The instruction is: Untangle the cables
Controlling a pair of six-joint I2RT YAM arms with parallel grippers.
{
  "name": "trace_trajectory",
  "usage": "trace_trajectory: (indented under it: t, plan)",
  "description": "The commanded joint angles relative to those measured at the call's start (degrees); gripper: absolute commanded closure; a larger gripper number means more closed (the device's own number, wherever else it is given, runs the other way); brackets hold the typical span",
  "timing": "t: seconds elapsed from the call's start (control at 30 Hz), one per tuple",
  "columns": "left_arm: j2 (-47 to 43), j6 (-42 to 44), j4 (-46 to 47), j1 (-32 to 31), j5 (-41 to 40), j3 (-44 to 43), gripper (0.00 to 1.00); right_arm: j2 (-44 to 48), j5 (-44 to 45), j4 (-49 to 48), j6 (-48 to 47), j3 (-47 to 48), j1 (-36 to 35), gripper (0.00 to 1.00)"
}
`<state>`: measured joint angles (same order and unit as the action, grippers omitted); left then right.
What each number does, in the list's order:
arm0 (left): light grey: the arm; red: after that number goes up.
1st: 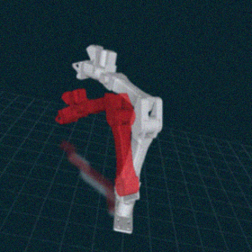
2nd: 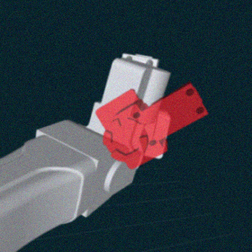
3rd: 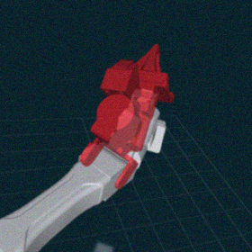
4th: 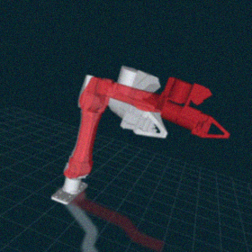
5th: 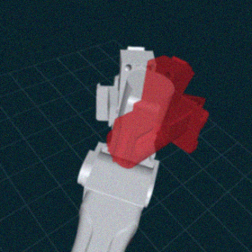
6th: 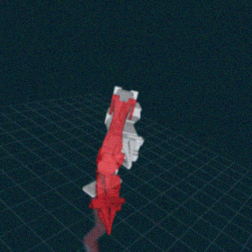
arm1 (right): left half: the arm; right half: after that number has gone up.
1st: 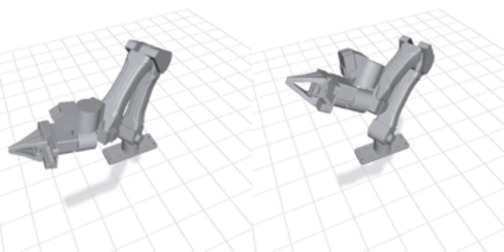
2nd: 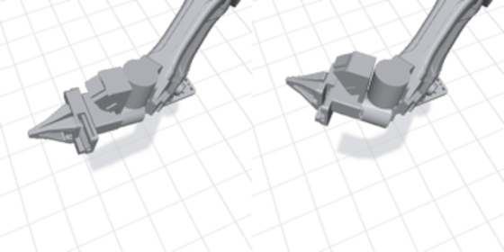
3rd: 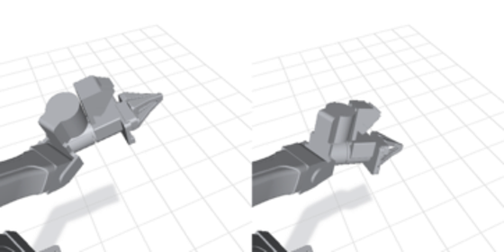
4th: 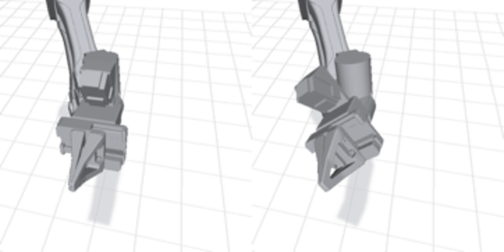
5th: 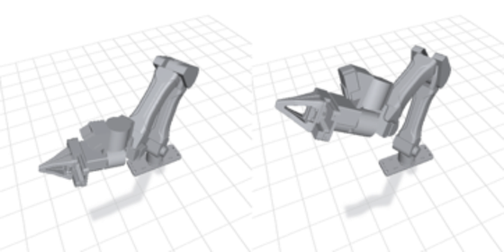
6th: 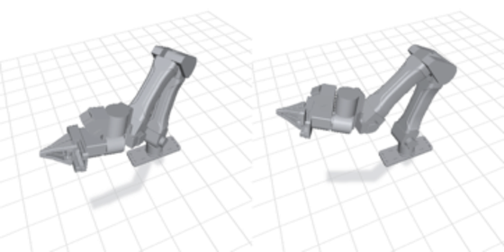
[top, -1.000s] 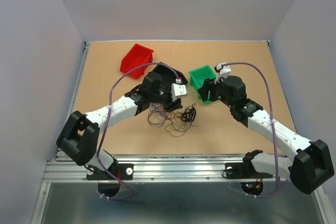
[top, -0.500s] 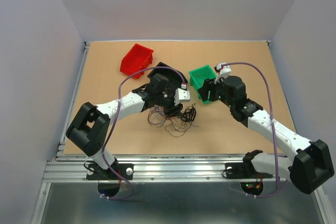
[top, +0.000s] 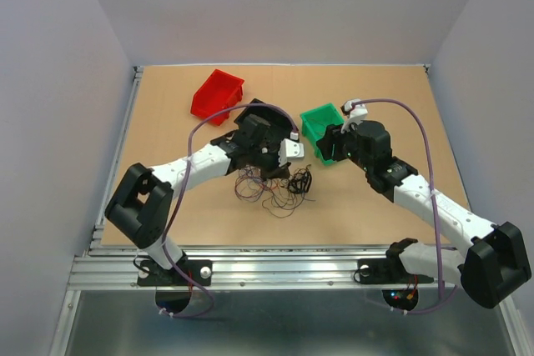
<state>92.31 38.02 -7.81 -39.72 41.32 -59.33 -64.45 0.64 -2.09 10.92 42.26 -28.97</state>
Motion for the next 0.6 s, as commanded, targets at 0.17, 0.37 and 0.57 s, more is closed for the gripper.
trace_trajectory:
  t: [0.17, 0.37, 0.57]
  plan:
    - [-20.76, -6.20, 6.14, 0.17, -0.18, 3.95, 1.00, -0.68, -20.92, -9.50, -4.50, -2.97, -0.30, 0.44]
    - [-27.27, -13.23, 11.94, 0.53, -5.89, 3.09, 1.00, -2.34, -37.19, -20.84, -7.22, -6.31, -0.30, 0.33]
    - [-27.98, -17.45, 11.15, 0.53, -7.21, -5.70, 1.00, -5.86, -48.42, -29.97, -7.40, -7.80, -0.30, 0.21]
